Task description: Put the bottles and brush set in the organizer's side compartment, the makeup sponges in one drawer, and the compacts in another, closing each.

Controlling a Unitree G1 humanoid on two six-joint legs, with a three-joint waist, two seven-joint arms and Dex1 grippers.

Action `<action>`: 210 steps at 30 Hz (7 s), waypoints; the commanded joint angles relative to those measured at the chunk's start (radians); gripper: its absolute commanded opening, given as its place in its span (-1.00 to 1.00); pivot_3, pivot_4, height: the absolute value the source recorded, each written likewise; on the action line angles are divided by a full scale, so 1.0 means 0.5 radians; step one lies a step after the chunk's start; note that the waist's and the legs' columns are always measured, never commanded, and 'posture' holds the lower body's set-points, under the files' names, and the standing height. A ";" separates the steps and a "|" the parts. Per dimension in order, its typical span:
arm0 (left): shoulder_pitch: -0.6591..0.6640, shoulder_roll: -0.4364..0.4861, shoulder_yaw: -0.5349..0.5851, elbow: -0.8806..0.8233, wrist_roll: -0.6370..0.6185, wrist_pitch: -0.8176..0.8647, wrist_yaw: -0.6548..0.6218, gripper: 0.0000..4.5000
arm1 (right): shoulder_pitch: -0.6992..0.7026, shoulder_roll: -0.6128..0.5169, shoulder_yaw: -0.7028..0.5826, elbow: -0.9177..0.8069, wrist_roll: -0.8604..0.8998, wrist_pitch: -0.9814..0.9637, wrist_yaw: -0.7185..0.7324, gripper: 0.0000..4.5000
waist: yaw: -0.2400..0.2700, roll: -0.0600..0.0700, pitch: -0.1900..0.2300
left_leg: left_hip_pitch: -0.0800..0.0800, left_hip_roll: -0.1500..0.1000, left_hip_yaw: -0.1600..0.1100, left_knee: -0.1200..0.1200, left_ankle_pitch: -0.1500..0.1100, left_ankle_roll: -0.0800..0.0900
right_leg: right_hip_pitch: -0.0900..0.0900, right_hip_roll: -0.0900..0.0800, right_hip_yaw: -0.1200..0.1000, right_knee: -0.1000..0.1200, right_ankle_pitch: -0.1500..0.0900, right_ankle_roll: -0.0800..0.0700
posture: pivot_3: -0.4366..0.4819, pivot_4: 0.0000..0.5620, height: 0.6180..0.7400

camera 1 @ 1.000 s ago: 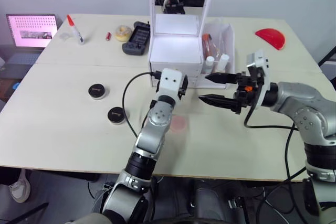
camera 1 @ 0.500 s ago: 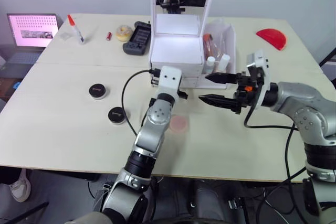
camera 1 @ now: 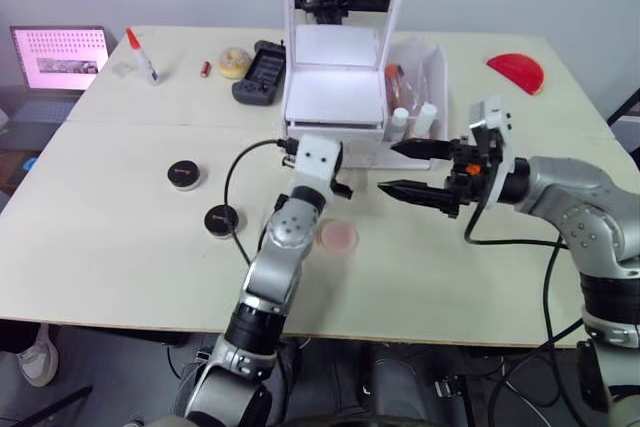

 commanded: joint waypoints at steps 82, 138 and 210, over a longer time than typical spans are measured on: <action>0.856 2.260 1.886 0.577 -1.339 0.072 -2.173 0.99 | 1.509 -0.315 -1.480 0.162 -0.054 -0.289 0.224 1.00 | -0.010 0.016 -0.001 | 0.002 0.034 0.063 -0.031 -0.008 -0.002 | -0.035 0.004 0.036 -0.011 0.001 -0.023 | -0.05 -0.47 0.95; -0.231 1.150 -0.301 0.197 -0.454 0.173 -1.935 0.40 | 0.426 -0.374 -0.530 -0.826 0.949 0.237 -0.663 1.00 | -0.008 0.009 0.000 | 0.003 0.031 0.061 -0.004 -0.002 0.005 | -0.024 0.007 0.038 -0.001 0.013 -0.015 | -0.05 -0.47 0.95; -1.405 1.189 0.229 1.480 -0.691 -0.101 -2.539 0.79 | 0.248 -0.221 -0.469 -0.655 0.626 0.077 -0.690 1.00 | -0.013 0.006 0.002 | -0.001 0.031 0.061 0.000 -0.003 0.006 | -0.026 0.010 0.037 -0.001 0.020 -0.005 | -0.05 -0.47 0.95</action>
